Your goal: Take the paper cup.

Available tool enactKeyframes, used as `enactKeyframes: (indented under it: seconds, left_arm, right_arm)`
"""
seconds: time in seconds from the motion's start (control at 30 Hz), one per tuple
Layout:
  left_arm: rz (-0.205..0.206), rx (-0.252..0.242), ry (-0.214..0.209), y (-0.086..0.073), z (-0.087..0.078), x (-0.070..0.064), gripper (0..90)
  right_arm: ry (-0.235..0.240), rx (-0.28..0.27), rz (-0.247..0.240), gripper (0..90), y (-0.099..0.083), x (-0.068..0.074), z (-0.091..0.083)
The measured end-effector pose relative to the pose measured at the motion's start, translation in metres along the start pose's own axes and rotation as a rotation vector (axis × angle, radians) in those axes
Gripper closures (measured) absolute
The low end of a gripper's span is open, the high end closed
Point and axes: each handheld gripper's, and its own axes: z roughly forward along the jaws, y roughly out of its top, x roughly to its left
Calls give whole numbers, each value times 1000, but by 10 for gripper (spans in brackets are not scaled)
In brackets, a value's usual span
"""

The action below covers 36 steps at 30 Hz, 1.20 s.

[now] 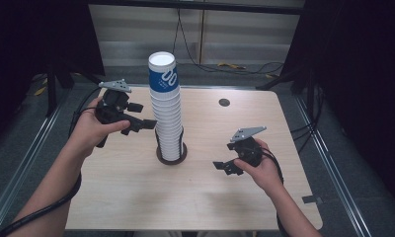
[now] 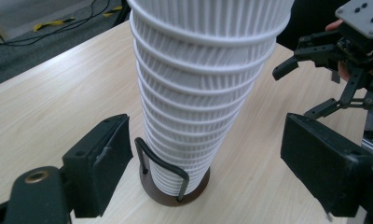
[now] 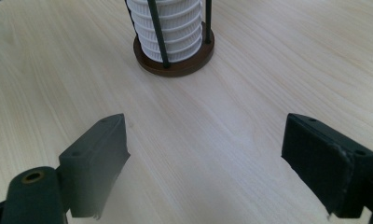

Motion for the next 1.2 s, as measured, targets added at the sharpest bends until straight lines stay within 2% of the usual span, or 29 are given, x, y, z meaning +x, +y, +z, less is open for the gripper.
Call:
enactKeyframes:
  seconds: [0.33, 0.43, 0.5, 0.57, 0.73, 0.93, 1.0, 1.03, 1.1, 1.17, 1.2]
  left_arm:
    - [23, 2, -3, 9, 1, -1, 159]
    - [9, -15, -9, 12, 1, -2, 159]
    - [11, -9, -6, 15, 1, -2, 159]
    - [20, -16, 1, 18, 1, -1, 159]
    - [13, -26, -2, 24, -1, 1, 158]
    - [17, -32, -3, 32, 0, 1, 158]
    - [25, -32, 0, 35, -1, 1, 158]
    - [15, -34, -6, 36, 0, 1, 158]
    - [32, -39, 1, 38, -1, 1, 158]
    - [18, -47, -6, 40, -3, 2, 158]
    - [22, -47, 3, 42, -5, 3, 158]
  right_arm:
    - [-1, 1, 5, 137, 0, -1, 1]
    - [4, 3, 5, 138, 0, -1, 2]
    - [7, 3, 5, 138, 1, 0, 4]
    - [16, -10, -1, 138, 6, 2, 7]
    - [41, -27, -6, 137, 22, 7, 12]
    - [63, -41, -36, 137, 45, 14, 18]
    - [68, -40, -46, 137, 50, 16, 18]
    - [71, -40, -45, 137, 53, 17, 19]
    - [73, -41, -47, 137, 57, 18, 21]
    - [72, -35, -43, 137, 61, 18, 23]
    - [75, -35, -44, 137, 62, 18, 23]
